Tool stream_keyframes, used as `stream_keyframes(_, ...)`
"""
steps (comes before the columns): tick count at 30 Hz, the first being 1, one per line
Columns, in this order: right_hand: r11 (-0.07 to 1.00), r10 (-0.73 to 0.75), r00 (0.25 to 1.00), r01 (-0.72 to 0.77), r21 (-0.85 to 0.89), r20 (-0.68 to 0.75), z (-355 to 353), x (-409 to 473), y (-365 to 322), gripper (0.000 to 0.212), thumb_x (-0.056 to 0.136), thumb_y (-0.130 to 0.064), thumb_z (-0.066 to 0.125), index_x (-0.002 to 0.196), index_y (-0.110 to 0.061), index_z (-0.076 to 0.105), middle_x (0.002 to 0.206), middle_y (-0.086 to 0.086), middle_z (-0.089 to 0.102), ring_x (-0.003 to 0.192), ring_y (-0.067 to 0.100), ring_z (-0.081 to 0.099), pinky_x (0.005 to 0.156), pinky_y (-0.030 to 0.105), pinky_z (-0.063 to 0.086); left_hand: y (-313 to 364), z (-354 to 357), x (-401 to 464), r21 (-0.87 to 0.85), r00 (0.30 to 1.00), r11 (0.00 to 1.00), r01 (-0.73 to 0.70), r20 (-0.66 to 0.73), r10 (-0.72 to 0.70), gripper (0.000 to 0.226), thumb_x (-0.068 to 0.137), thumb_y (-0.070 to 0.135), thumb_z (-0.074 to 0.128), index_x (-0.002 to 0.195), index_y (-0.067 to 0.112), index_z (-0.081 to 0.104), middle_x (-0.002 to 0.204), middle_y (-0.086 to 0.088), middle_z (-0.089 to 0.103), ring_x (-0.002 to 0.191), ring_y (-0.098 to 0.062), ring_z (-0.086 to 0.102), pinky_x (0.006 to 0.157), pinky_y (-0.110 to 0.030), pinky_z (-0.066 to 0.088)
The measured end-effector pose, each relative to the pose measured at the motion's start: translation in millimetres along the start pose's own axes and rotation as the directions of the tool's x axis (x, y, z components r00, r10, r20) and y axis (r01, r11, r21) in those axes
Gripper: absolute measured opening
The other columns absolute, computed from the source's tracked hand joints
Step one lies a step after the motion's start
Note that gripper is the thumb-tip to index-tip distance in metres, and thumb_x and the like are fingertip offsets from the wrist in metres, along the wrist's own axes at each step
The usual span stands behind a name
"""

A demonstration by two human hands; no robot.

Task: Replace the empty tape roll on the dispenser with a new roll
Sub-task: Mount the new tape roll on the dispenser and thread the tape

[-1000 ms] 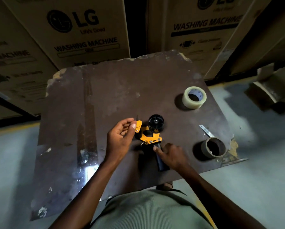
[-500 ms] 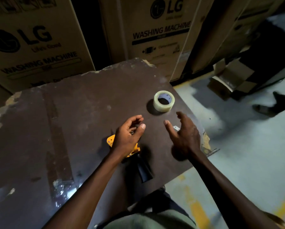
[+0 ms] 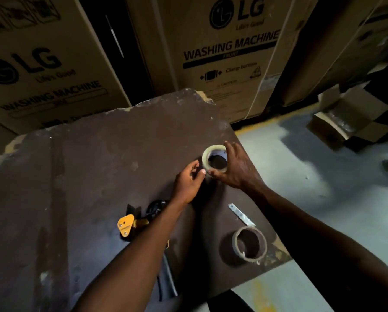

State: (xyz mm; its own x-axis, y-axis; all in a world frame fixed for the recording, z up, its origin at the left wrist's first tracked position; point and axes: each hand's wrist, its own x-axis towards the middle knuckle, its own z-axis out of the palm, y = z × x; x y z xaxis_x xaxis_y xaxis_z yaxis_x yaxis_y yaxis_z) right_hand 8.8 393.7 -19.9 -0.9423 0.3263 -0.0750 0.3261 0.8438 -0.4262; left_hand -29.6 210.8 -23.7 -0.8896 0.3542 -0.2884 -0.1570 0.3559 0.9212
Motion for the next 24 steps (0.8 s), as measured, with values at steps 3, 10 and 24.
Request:
stream_keyframes(3, 1.000, 0.006, 0.987, -0.002, -0.026, 0.163, 9.8, 21.1, 9.8, 0.129, 0.058, -0.080, 0.068, 0.157, -0.020, 0.012, 0.163, 0.018, 0.022, 0.151, 0.035, 0.023, 0.115, 0.052, 0.035, -9.0, 14.8, 15.7, -0.007, 0.999, 0.999, 0.051, 0.012, -0.051, 0.051, 0.096, 0.017, 0.059, 0.144, 0.004, 0.045, 0.144, -0.011, 0.053, 0.130, -0.018, 0.051, 0.111, -0.031, 0.040)
stream_keyframes(10, 0.994, -0.084, 0.965, 0.064, 0.088, 0.247, 4.3, 32.3, 13.7, 0.122, 0.064, -0.066, 0.076, 0.158, -0.017, 0.016, 0.159, 0.014, 0.029, 0.145, 0.034, 0.032, 0.115, 0.050, 0.035, -17.7, 25.9, 28.7, -0.010, 0.999, 0.999, 0.036, -0.006, -0.036, 0.060, 0.086, 0.041, 0.051, 0.139, 0.013, 0.055, 0.137, -0.002, 0.062, 0.127, -0.011, 0.057, 0.113, -0.039, 0.041)
stream_keyframes(24, 0.622, 0.075, 0.980, -0.192, 0.759, 0.185, -69.9, -94.6, -78.6, 0.107, 0.067, -0.050, 0.087, 0.154, -0.019, 0.034, 0.152, -0.004, 0.044, 0.135, 0.011, 0.046, 0.108, 0.032, 0.043, 54.7, -57.3, -96.7, -0.053, 0.943, 0.942, -0.331, 0.008, 0.331, 0.053, 0.089, 0.042, 0.062, 0.137, 0.021, 0.057, 0.147, 0.009, 0.051, 0.138, -0.006, 0.044, 0.116, -0.047, 0.037)
